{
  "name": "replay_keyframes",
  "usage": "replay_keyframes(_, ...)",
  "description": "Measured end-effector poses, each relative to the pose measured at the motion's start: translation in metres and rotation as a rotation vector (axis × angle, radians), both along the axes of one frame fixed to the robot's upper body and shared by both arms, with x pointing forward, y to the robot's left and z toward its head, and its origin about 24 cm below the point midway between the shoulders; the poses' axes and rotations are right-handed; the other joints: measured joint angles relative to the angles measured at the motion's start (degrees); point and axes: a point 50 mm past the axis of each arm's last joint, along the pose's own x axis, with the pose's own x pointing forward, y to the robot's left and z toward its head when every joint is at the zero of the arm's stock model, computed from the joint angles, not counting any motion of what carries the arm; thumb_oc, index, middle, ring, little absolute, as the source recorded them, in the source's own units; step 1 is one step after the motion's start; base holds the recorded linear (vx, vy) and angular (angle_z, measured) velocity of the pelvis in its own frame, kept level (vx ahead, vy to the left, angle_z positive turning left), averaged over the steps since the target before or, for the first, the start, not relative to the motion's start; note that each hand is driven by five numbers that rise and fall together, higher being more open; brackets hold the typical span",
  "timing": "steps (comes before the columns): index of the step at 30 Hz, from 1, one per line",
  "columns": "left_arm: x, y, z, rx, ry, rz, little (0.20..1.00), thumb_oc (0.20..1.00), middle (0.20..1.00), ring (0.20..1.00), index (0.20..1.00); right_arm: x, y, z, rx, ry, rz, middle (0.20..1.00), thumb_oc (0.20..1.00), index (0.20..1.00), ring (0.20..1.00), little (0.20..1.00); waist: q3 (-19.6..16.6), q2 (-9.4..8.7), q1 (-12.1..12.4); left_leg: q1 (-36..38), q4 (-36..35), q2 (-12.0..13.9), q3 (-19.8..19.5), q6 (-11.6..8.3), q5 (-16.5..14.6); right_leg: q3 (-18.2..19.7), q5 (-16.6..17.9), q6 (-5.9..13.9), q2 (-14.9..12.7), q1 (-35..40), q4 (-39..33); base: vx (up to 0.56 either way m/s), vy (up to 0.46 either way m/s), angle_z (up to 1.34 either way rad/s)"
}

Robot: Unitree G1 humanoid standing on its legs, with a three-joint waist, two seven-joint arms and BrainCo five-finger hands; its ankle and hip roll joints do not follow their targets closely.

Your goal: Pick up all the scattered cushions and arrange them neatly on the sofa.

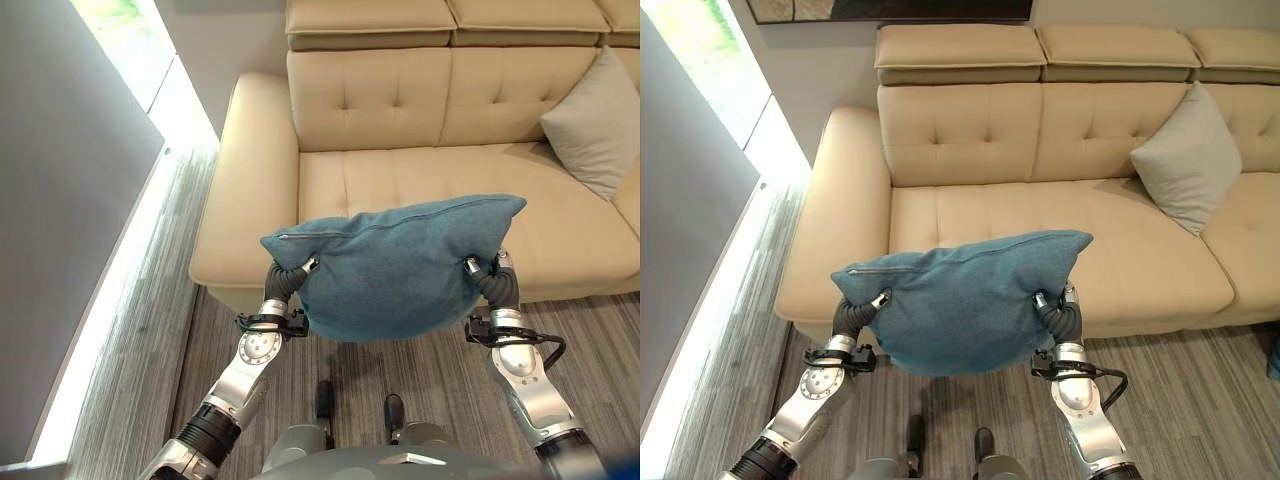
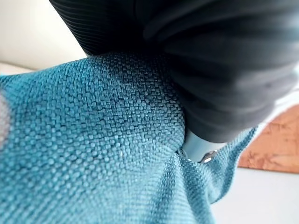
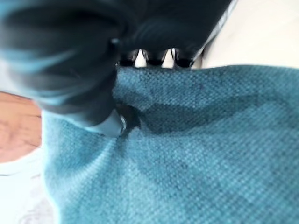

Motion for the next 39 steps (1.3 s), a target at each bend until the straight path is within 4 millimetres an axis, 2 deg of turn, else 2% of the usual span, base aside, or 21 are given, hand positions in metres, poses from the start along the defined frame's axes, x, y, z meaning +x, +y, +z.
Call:
replay_keyframes(2,0.005,0.01,0.006,0.011,-0.025,0.033,0.2,0.2,0.2,0.2,0.2,0.006,0.014,0.008,0.015,-0.034,0.041,0.2,0.2,0.2,0.2,0.2,0.16,-0.08,0.06,0.62,2.28,-1.79,2.51,2.14,-2.66,-0.05,-0.98,2.52,-1.8,-5.51,11.36,0.17,0.172,-0.78)
replay_keyframes(3,0.004,0.013,0.005,0.015,-0.021,0.045,0.2,0.2,0.2,0.2,0.2,0.009,0.018,0.01,-0.003,-0.044,0.055,0.2,0.2,0.2,0.2,0.2,1.0,1.02,-0.3,3.9,2.45,-2.0,4.97,2.89,-5.12,-3.29,-1.68,7.02,-6.21,-12.57,28.94,0.25,0.028,-0.9)
replay_keyframes(5,0.004,0.014,0.005,0.011,-0.019,0.055,0.2,0.2,0.2,0.2,0.2,0.01,0.018,0.013,-0.011,-0.054,0.06,0.2,0.2,0.2,0.2,0.2,0.74,1.58,0.89,4.49,1.48,-2.34,6.78,2.06,-6.27,-10.48,-1.72,5.7,-10.5,-12.28,16.74,0.3,-0.095,-0.72)
replay_keyframes(8,0.005,0.018,0.005,0.008,-0.02,0.074,0.2,0.2,0.2,0.2,0.2,0.01,0.019,0.01,-0.02,-0.029,0.075,0.2,0.2,0.2,0.2,0.2,0.73,1.3,-0.74,5.04,1.33,-2.74,8.2,1.8,-7.16,-12.75,5.82,5.57,-10.54,-10.52,-8.34,0.21,-0.153,-0.27)
replay_keyframes(11,-0.001,0.015,-0.002,-0.012,0.007,0.073,0.2,0.2,0.2,0.2,0.2,0.006,0.016,0.005,-0.024,-0.01,0.068,0.2,0.2,0.2,0.2,0.2,0.45,-0.01,-0.74,10.39,-0.16,-2.73,7.48,-0.45,-9.18,-16.27,10.64,3.49,-8.43,-5.87,-11.47,0.23,-0.209,0.1)
replay_keyframes(14,-0.01,0.002,-0.012,-0.073,0.047,0.071,0.2,0.2,0.2,0.2,0.2,0.005,0.008,0.004,-0.049,-0.001,0.052,0.2,0.2,0.2,0.2,0.2,-0.49,1.46,-0.4,11.75,2.83,3.74,3.65,-4.08,-10.25,-17.41,14.73,-3.84,-2.15,-0.96,-13.18,0.21,-0.347,0.52)
replay_keyframes(15,-0.011,0.001,-0.013,-0.08,0.05,0.069,0.2,0.2,0.2,0.2,0.2,0.006,0.005,0.005,-0.061,-0.002,0.05,0.2,0.2,0.2,0.2,0.2,-0.45,1.34,-0.01,10.7,6.73,5.31,2.62,-4.96,-9.97,-17.4,13.62,-5.24,-0.79,1.41,-14.19,0.1,-0.354,0.66)
replay_keyframes(18,-0.005,-0.002,-0.006,-0.085,0.023,0.055,0.2,0.2,0.2,0.2,0.2,0.005,0.001,0.007,-0.071,-0.01,0.042,0.2,0.2,0.2,0.2,0.2,-0.42,-0.19,1.15,-6.81,38.05,9.27,-0.99,-9.87,-9.65,-18.68,7.62,-9.55,2.3,4.42,-14.25,0.12,-0.223,0.32)
replay_keyframes(20,-0.002,-0.006,-0.003,-0.085,0.011,0.033,0.2,0.2,0.2,0.2,0.2,0.004,-0.005,0.007,-0.062,-0.009,0.012,0.2,0.2,0.2,0.2,0.2,1.05,-1.87,0.63,-11.88,28.82,7.57,2.09,-8.71,-10.34,-19.4,4.99,-9.94,3.73,6.41,-14.59,0.16,-0.054,0.11)
replay_keyframes(21,-0.003,-0.005,-0.004,-0.078,0.017,0.024,0.2,0.2,0.2,0.2,0.2,0.004,-0.005,0.007,-0.064,-0.008,0.012,0.2,0.2,0.2,0.2,0.2,1.54,-2.7,-0.23,-12.21,15.4,6.35,5.36,-7.92,-8.01,-20.59,4.58,-9.28,4.41,7.53,-14.56,0.18,0.004,0.18)
replay_keyframes(25,-0.001,-0.007,-0.003,-0.079,0.012,0.011,0.2,0.2,0.2,0.2,0.2,0.016,-0.004,0.016,-0.041,-0.051,-0.01,0.2,0.2,0.2,0.2,0.2,2.73,-3.42,1.96,-11.71,13.98,2.66,6.8,-7.15,-4.61,-14.63,3.08,-8.66,4.09,8.39,-14.51,0.27,0.139,0.03)
replay_keyframes(27,-0.006,0.0,-0.007,-0.076,0.03,0.04,0.2,0.2,0.2,0.2,0.2,0.018,0.005,0.016,-0.032,-0.053,0.018,0.2,0.2,0.2,0.2,0.2,3.59,-0.48,2.38,1.04,-1.98,0.44,5.08,-1.53,0.05,-13.13,2.16,-7.08,5.56,13.34,-14.21,0.23,0.186,-0.4)
replay_keyframes(28,-0.004,0.002,-0.005,-0.067,0.019,0.038,0.2,0.2,0.2,0.2,0.2,0.017,0.006,0.018,-0.031,-0.059,0.024,0.2,0.2,0.2,0.2,0.2,2.96,1.13,1.75,4.03,-1.87,1.03,5.07,0.37,-0.16,-13.34,-0.1,-5.78,6.74,14.99,-13.43,0.22,0.261,-0.23)
replay_keyframes(30,-0.001,0.011,0.004,-0.04,-0.014,0.047,0.2,0.2,0.2,0.2,0.2,0.017,0.011,0.021,-0.011,-0.076,0.034,0.2,0.2,0.2,0.2,0.2,2.73,1.07,2.12,6.88,-1.87,-1.15,5.18,1.34,-3.74,-12.94,-5.78,-1.17,2.05,9.75,2.98,0.2,0.315,-0.14)
replay_keyframes(32,-0.001,0.016,0.005,-0.023,-0.018,0.055,0.2,0.2,0.2,0.2,0.2,0.012,0.016,0.015,0.023,-0.058,0.033,0.2,0.2,0.2,0.2,0.2,2.34,0.89,1.75,7.85,-0.83,-4.14,3.51,3.62,-5.35,-10.92,-5.3,3.6,-6.29,-8.72,39.02,0.17,0.098,0.25)
replay_keyframes(34,0.003,0.013,0.009,-0.042,-0.035,0.058,0.2,0.2,0.2,0.2,0.2,0.006,0.012,0.015,0.012,-0.059,0.022,0.2,0.2,0.2,0.2,0.2,2.27,3.07,2.19,5.51,-1.37,-4.58,0.04,4.52,-4.72,-1.93,-8.78,2.34,-2.61,-8.59,20.16,0.16,-0.068,0.53)
replay_keyframes(35,0.003,0.013,0.009,-0.042,-0.036,0.058,0.2,0.2,0.2,0.2,0.2,0.006,0.012,0.015,0.012,-0.058,0.021,0.2,0.2,0.2,0.2,0.2,2.29,3.11,2.17,5.5,-1.37,-4.56,-0.05,4.53,-4.71,-1.79,-8.78,2.34,-2.51,-8.53,19.97,0.14,-0.088,1.64)
replay_keyframes(36,0.009,0.01,0.013,-0.042,-0.053,0.048,0.2,0.2,0.2,0.2,0.2,-0.003,0.005,0.002,-0.001,0.001,-0.005,0.2,0.2,0.2,0.2,0.2,2.58,3.69,-1.26,5.91,-0.26,-4.57,-6.37,4.3,-4.58,3.4,-2.58,0.94,2.97,-0.79,-0.97,0.16,-0.125,1.4)
replay_keyframes(37,0.009,0.011,0.013,-0.04,-0.054,0.05,0.2,0.2,0.2,0.2,0.2,-0.002,0.005,0.003,-0.01,-0.004,-0.001,0.2,0.2,0.2,0.2,0.2,2.52,3.58,-0.51,6.01,-0.21,-4.44,-6.09,4.29,-4.58,3.39,1.48,-0.62,3.94,0.77,-5.97,0.18,-0.127,1.38)
replay_keyframes(38,0.003,0.016,0.007,-0.027,-0.028,0.061,0.2,0.2,0.2,0.2,0.2,0.0,0.005,0.001,-0.03,0.011,0.009,0.2,0.2,0.2,0.2,0.2,2.4,3.33,0.38,8.84,-1.33,-5.08,-5.85,3.83,-4.86,-1.85,6.87,-2.61,3.71,6.18,-12.36,0.27,-0.194,0.06)
replay_keyframes(39,-0.005,0.014,-0.001,-0.044,0.003,0.07,0.2,0.2,0.2,0.2,0.2,0.001,0.005,-0.001,-0.037,0.022,0.014,0.2,0.2,0.2,0.2,0.2,1.19,3.01,0.4,10.14,-1.11,-5.5,-5.71,3.04,-5.29,-1.93,6.84,-2.74,3.32,8.92,-14.72,0.23,-0.174,0.15)
